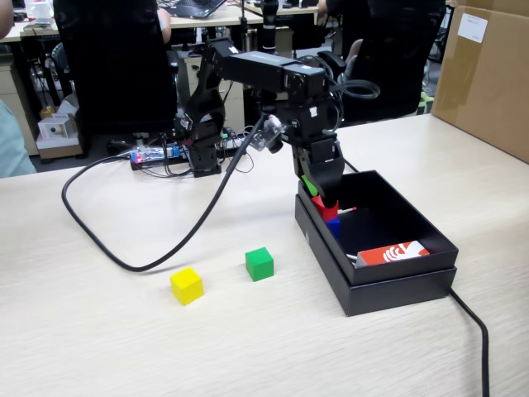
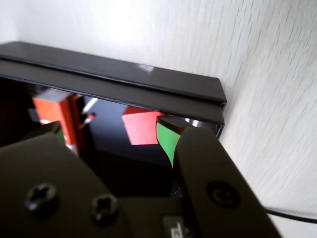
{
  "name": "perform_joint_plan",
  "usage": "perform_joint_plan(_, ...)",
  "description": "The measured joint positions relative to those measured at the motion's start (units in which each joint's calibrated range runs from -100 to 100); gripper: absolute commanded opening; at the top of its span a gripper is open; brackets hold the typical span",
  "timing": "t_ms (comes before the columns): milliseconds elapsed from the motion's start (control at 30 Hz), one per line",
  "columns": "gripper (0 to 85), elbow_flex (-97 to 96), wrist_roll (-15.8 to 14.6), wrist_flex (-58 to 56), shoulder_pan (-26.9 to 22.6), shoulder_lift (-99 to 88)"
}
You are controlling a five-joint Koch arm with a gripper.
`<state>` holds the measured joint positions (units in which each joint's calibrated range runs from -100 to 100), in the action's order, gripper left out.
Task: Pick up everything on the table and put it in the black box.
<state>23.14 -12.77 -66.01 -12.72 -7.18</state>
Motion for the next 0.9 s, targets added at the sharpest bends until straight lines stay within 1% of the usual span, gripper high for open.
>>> perform_joint_plan(267, 41.5, 0.0, 2.05, 0.0, 3.96, -12.69)
perform_joint_plan(367, 42.2, 0.0, 3.03, 0.0, 5.57, -12.94)
perform_joint_plan(433, 45.9, -0.37, 3.66, 0.0, 6.69, -12.94)
perform_joint_plan(500, 46.3, -2.46, 4.3, 0.0, 7.77, -12.69)
perform_joint_plan(667, 46.3, -3.74, 6.69, 0.0, 10.31, -4.14)
perform_joint_plan(833, 46.3, -1.92, 7.62, 0.0, 11.77, 5.83)
perform_joint_plan(867, 46.3, 0.37, 7.72, 0.0, 12.06, 10.36)
perform_joint_plan(900, 46.3, 0.46, 7.72, 0.0, 12.06, 10.49)
